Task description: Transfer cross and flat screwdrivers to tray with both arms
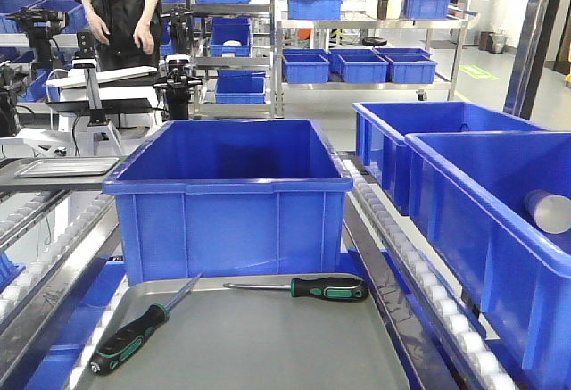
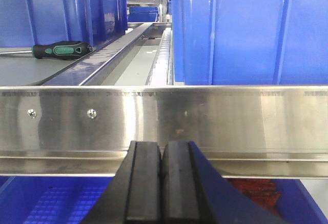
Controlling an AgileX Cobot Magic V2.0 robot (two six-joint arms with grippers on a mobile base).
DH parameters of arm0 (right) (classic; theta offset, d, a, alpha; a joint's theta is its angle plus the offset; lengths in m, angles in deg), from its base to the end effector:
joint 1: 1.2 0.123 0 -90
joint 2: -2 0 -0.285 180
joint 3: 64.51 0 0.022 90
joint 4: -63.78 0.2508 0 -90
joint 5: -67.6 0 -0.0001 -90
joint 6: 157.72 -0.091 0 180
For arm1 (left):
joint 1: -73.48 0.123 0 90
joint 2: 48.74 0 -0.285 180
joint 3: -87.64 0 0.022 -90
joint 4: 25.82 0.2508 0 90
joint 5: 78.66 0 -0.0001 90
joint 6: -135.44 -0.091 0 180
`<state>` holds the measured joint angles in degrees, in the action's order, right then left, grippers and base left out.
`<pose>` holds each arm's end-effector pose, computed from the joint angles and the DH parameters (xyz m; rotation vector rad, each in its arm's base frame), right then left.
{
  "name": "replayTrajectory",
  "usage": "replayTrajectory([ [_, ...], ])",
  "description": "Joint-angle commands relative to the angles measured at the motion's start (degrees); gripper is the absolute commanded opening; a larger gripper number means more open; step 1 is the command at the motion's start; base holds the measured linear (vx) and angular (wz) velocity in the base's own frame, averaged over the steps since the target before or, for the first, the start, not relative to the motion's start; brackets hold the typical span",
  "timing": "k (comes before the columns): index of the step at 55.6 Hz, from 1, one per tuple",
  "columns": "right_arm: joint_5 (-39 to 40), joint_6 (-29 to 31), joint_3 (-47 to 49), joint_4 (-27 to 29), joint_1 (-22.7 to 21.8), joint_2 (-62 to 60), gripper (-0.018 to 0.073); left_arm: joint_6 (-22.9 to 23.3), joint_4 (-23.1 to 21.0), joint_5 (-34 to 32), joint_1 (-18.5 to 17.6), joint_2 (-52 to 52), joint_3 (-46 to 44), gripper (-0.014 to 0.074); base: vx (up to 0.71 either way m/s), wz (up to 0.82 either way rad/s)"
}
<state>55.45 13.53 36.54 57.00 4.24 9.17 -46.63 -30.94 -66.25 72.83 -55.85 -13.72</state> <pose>0.0560 0.0030 0.1844 -0.0312 1.7140 0.0767 0.0557 -0.0024 0.1859 -0.0198 1.7126 -0.0628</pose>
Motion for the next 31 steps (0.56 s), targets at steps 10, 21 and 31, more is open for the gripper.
replayTrajectory([
  [10,4.83,0.15,-0.44,-0.67,-0.38,-0.32,-0.0011,0.45,-0.22,-4.75,0.16,-0.38,-1.52,-0.0006,0.00,0.00],
  [21,4.83,0.15,-0.44,-0.67,-0.38,-0.32,-0.0011,0.45,-0.22,-4.75,0.16,-0.38,-1.52,-0.0006,0.00,0.00],
  [31,4.83,0.15,-0.44,-0.67,-0.38,-0.32,-0.0011,0.45,-0.22,-4.75,0.16,-0.38,-1.52,-0.0006,0.00,0.00],
])
